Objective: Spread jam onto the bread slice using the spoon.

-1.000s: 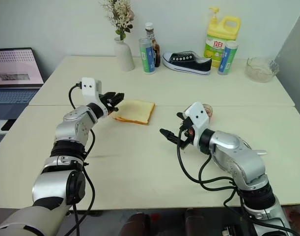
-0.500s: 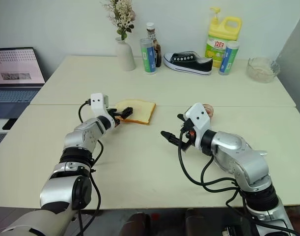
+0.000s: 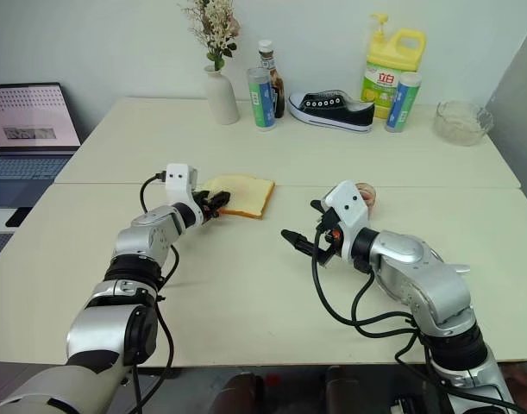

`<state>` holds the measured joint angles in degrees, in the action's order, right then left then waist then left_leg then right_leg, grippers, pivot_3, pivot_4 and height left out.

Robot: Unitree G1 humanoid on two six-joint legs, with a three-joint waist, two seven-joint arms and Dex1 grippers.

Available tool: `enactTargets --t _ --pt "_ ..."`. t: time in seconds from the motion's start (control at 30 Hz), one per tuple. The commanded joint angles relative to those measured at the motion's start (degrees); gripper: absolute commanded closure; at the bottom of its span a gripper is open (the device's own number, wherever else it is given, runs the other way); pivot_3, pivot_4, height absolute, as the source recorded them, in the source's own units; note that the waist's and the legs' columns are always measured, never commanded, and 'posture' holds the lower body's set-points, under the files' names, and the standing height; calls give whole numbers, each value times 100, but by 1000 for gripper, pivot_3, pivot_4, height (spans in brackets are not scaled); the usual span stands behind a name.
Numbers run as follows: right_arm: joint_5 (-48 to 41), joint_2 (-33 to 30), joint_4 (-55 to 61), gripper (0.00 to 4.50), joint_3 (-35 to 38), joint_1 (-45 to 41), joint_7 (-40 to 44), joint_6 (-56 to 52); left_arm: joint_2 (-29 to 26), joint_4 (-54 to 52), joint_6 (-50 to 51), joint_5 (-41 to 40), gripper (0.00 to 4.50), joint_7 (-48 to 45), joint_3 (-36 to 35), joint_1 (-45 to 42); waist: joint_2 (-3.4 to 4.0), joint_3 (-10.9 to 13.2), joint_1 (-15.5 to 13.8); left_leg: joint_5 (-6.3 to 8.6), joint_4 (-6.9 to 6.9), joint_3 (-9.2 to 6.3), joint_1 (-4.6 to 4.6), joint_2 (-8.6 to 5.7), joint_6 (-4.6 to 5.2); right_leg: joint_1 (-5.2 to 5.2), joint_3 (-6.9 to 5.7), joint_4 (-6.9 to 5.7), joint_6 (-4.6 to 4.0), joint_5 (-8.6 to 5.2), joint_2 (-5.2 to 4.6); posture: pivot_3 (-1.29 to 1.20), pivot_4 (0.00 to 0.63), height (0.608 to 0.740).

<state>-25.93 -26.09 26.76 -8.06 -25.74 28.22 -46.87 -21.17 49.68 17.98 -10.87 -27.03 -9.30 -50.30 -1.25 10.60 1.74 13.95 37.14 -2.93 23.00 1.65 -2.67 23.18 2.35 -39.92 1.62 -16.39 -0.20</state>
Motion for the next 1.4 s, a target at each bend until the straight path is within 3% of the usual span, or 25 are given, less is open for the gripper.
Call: enactTargets --t 0.03,0.17,0.2,0.37,0.53,0.63,0.77,0.87,0.97,1.17,1.4 --pt "5 18 137 0 138 -57 -1 97 -124 123 -219 260 3235 -86 196 -122 0 0 1 0 0 0 0 0 0 0 0 0 0 0 0 0 150 740" --pt "15 30 99 0 158 -64 -3 123 -163 297 -389 345 4404 -111 247 -208 0 0 2 0 0 0 -1 0 0 0 1 -2 0 0 1 0 150 740" --pt "16 32 94 0 163 -64 -5 127 -167 333 -425 356 4479 -117 253 -227 0 0 3 0 0 0 -2 0 0 0 0 -2 0 0 1 0 150 740" --pt "-41 -46 197 0 246 -3 27 73 -256 123 -939 442 4479 -283 315 -352 0 0 3 0 0 0 -3 0 0 0 1 -5 0 0 2 0 150 740" --pt "-442 -545 700 0 673 267 292 -289 -413 -1021 -702 -22 4479 -1365 316 -344 -1 1 -11 -1 -3 -1 5 0 -2 1 -1 4 0 0 0 0 150 740" --pt "-1241 -990 1315 0 1350 661 546 -857 -752 -2521 63 -615 4479 -2615 534 7 -1 1 -7 -1 -8 -1 11 1 -3 1 -1 17 0 0 0 0 150 740" --pt "-2252 -1353 1787 0 2156 1061 564 -1392 -1173 -3703 892 -1048 4479 -3355 751 255 -1 1 6 -2 -14 1 9 5 -4 0 1 31 1 -2 0 0 150 740" --pt "-3225 -1636 2133 0 2878 1470 417 -1733 -1749 -5075 1819 -1835 4479 -4608 1213 682 0 1 30 -1 -14 5 0 6 -3 -3 6 20 1 -3 3 0 150 740" --pt "-4112 -1924 2415 0 3268 1919 175 -1841 -1951 -5611 1717 -1645 4479 -5082 1930 1045 1 1 11 -1 -15 5 -6 7 -2 -8 7 16 -2 -5 4 0 150 740" --pt "-4697 -2215 2577 0 3157 2372 -487 -1619 -1267 -4491 -190 -158 4479 -4781 3063 1053 -3 2 -10 -7 -1 4 -13 4 6 -30 8 33 21 -16 7 0 150 740" --pt "-4811 -2384 2624 0 3014 2619 -962 -1298 -572 -2483 -2363 1169 4479 -4029 3407 440 -3 2 -6 -9 -6 5 -11 3 13 -54 10 87 31 -3 7 0 150 740"
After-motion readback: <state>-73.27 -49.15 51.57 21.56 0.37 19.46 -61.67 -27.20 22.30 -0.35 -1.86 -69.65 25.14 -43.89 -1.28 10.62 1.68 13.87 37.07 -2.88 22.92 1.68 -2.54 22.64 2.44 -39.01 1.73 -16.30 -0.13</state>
